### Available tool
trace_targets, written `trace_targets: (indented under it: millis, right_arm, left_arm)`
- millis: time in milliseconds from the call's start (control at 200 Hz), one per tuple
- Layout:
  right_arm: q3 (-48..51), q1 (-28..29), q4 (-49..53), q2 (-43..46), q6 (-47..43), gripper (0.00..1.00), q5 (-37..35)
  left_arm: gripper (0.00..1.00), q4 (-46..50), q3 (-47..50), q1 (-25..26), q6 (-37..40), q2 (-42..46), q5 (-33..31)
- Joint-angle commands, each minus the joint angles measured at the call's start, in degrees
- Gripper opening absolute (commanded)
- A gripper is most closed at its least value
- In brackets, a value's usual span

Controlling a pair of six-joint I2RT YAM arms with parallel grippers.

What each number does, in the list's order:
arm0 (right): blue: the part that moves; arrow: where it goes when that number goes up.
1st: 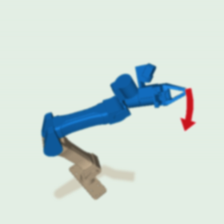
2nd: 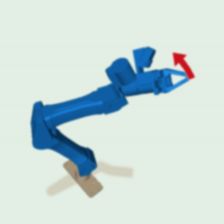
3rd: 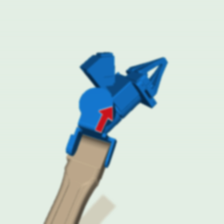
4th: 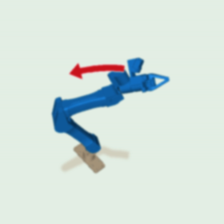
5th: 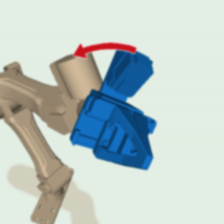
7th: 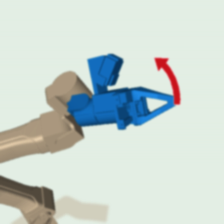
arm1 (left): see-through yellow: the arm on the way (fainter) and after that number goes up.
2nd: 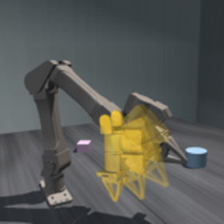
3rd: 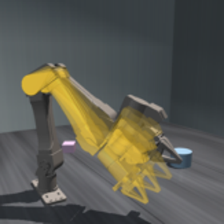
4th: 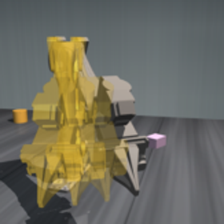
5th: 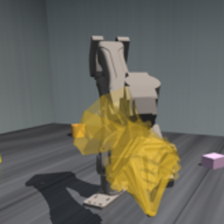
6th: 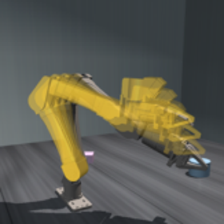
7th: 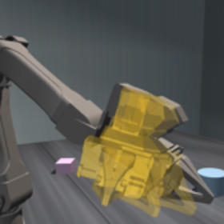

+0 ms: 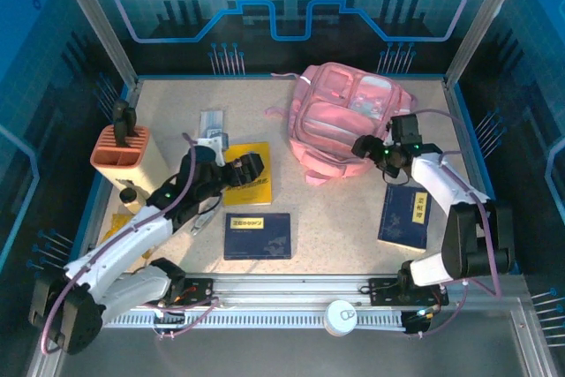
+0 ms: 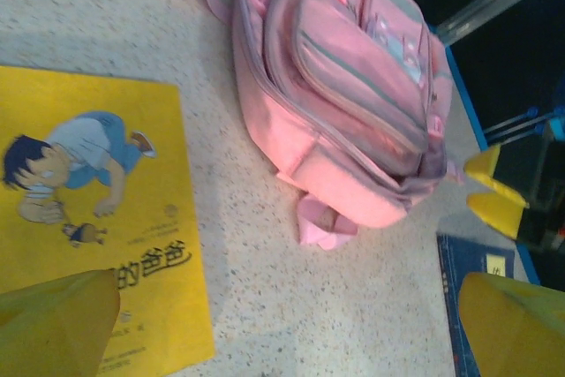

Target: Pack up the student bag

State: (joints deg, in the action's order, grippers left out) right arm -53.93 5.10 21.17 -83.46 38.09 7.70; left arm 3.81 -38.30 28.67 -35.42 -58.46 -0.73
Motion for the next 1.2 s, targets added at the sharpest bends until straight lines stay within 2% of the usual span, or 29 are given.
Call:
trace_targets:
  millis: [0,170,380,510,670,775,961,1056,1191]
  right_arm:
    - [-3.5,1.3,-1.6,-4.0,-0.2,0.82,1.3]
    - [-7.6,3.5,-2.6,-10.3,-0.8,0.75,2.8]
    - [-9.2,7.8,-4.3,-16.0,0.2,0.69,3.0]
    - [-7.9,12.4,-7.6,-17.5,6.6,0.68,2.8]
    - [-7.1,21.1,-11.9,-17.7,13.6,0.69,-0.1]
    - [-8.5,23.4,-11.5,-16.0,13.8,0.75,-1.5]
    - [-7.5,18.7,-7.0,-6.3,9.3,0.87,-2.0]
    - [-6.7,14.5,-1.3,-2.8,4.4,0.94,-4.4]
    - [-2.6,2.5,0.0,0.3,2.6,0.96,1.3]
  left_arm:
    - [0.99,-1.4,-3.5,2.9,2.1,-3.5,-2.7]
    - [0.99,-3.2,-6.2,6.2,3.1,-8.4,-3.3]
    - [0.99,-3.0,-7.8,7.2,2.7,-11.1,-3.4]
    - [0.99,-2.0,-7.7,7.2,2.2,-10.6,-4.6]
    - [0.99,-0.8,-7.3,7.2,1.7,-8.9,-6.6]
    - [0.99,-0.4,-6.2,7.2,1.7,-7.4,-7.2]
    - [0.99,3.2,-6.6,7.2,1.5,-4.6,-6.9]
    - [0.99,1.1,-6.0,7.9,0.5,-4.2,-6.1]
    - [0.99,-3.1,-6.7,10.4,-1.0,-7.4,-4.8]
